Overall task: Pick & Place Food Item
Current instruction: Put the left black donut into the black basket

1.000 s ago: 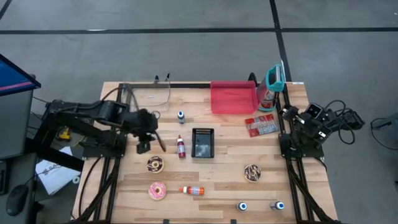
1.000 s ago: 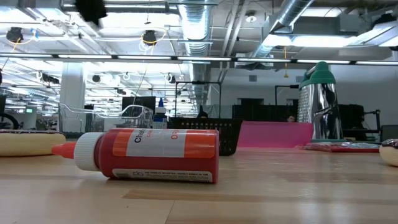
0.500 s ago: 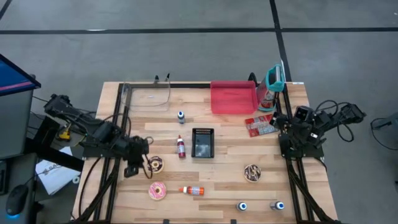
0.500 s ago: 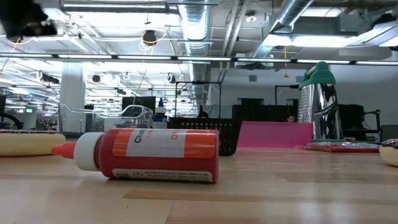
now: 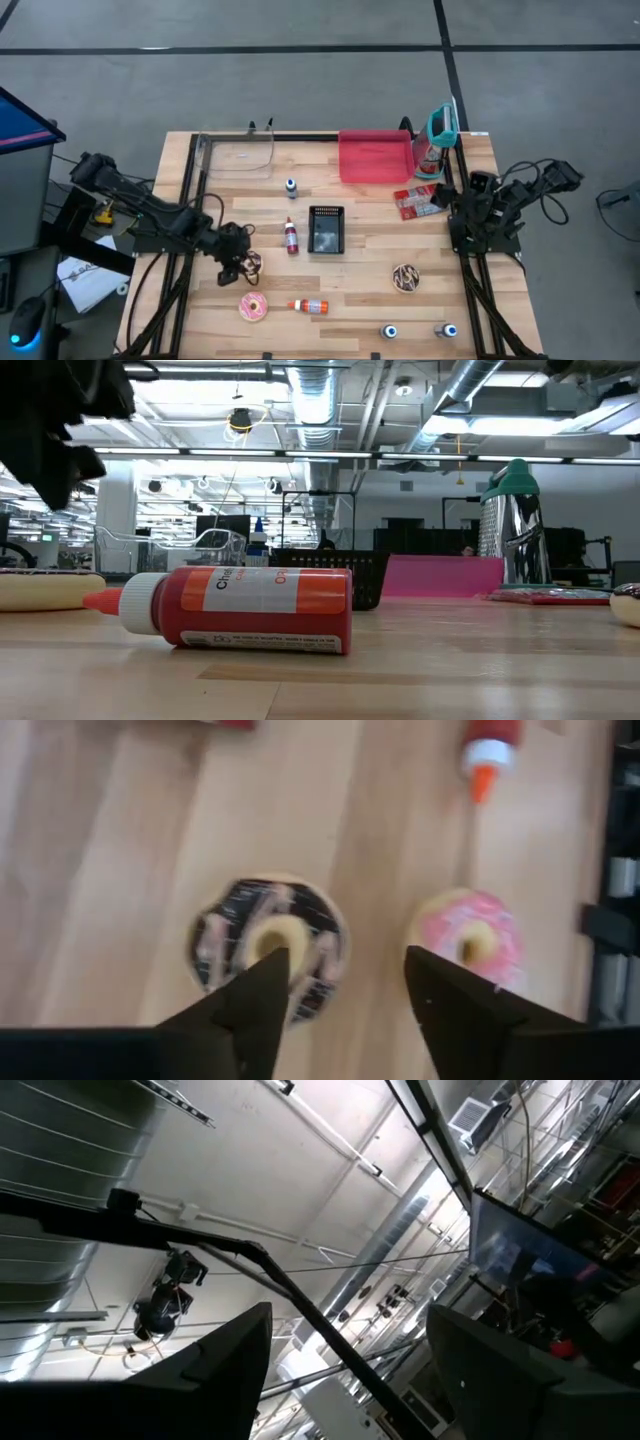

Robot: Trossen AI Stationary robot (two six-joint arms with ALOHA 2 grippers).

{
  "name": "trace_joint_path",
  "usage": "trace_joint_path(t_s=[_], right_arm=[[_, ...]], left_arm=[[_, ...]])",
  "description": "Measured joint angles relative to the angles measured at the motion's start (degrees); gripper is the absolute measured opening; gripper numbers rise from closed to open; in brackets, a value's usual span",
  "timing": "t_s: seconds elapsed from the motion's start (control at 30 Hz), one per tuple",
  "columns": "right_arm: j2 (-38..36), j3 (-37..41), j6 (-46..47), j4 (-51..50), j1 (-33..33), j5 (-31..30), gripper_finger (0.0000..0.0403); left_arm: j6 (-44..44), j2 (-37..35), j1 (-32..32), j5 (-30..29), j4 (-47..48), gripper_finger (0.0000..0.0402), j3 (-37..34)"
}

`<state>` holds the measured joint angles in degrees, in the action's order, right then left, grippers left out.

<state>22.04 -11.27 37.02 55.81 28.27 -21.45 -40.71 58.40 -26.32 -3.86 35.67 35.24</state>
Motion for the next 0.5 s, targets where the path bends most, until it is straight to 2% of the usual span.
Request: trace_joint_path(t_s=[0.13,0.23,0.37,0.5], right_arm=[[0.67,-0.58,-0.11,-0.24,0.19,0.0,0.0258],[1.42,-1.77,-0.25,-0.58,0.18,0.0,0.0258],[1.58,-4.64,-1.57,-3.29,0.26,0.23,0.0258],[1.58,-8.56,-1.63,-10.8,0.26,0.37,0.0258]], left_arm=[[4.04,1.54,2.29,-2.02,-0.63,0.0244,-0.39],[7.5,3.52,4.01,-2.22,-0.69,0.0261,-0.39],[9.2,7.5,5.25,-1.68,-0.58,0.0263,-0.43],[9.0,10.96,5.85,-1.63,-0.55,0.0255,-0.43]])
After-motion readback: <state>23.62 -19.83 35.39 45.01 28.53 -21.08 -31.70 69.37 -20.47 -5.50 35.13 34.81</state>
